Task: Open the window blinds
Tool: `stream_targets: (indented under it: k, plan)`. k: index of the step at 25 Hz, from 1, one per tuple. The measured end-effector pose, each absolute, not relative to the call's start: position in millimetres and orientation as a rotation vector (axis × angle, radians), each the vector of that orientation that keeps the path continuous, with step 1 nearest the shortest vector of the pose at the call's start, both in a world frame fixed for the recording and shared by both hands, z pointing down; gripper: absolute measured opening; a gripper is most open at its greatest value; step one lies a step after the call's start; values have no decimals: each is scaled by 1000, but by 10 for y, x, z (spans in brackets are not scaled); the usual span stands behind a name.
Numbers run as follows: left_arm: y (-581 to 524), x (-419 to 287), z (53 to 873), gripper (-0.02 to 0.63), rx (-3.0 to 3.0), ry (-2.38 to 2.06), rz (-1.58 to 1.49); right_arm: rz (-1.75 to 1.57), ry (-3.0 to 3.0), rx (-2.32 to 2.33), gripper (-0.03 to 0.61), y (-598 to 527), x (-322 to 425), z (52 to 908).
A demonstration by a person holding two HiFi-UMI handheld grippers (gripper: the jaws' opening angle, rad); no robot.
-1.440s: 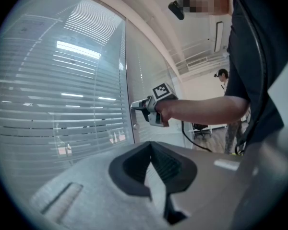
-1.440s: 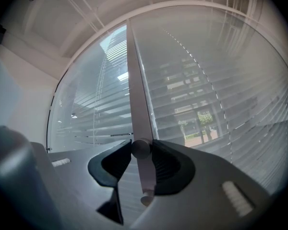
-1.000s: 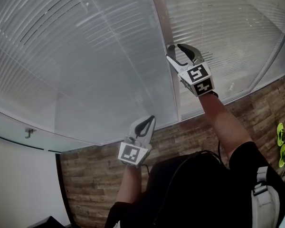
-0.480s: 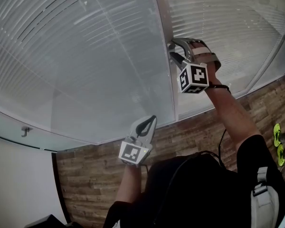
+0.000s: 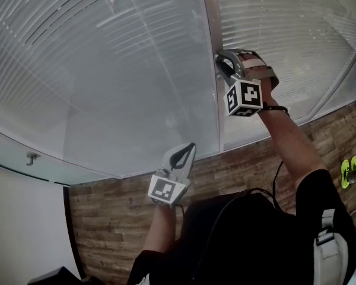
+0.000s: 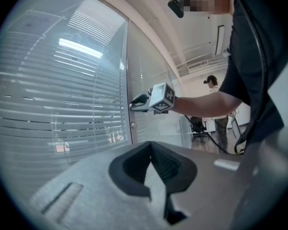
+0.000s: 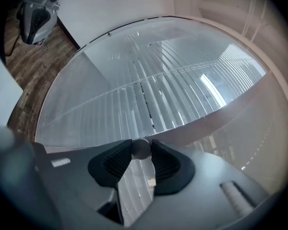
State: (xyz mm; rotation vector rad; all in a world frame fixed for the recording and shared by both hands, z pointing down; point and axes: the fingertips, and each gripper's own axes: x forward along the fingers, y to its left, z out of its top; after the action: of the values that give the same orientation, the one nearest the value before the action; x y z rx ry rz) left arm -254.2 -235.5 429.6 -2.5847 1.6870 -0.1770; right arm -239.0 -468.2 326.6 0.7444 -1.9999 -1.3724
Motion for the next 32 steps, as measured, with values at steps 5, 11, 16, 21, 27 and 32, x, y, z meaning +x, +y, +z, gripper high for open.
stream_targets:
  k: [5, 11, 16, 21, 27, 32]
  plan:
    - [-2353, -2537, 4294, 5, -2581, 1678, -187, -1341, -2040, 766, 132, -4676, -2387, 3263]
    - [-2355, -2552, 4306, 5, -2581, 1685, -187, -1182, -2204, 862, 132, -4697, -2375, 3223]
    - [-2351, -2557, 4318, 5, -2581, 1688, -189, -983, -2382, 982, 132, -4728, -2350, 3185]
    - [-2351, -2570, 4321, 5, -2579, 1692, -195, -794, -2530, 1057, 132, -4735, -2316, 3129]
    - [-2362, -2564, 4323, 5, -2582, 1694, -195, -500, -2736, 1125, 133, -4789, -2294, 3152]
    - [-2359, -2553, 4336, 5, -2586, 1692, -202, -243, -2851, 1193, 133, -4818, -2257, 3169]
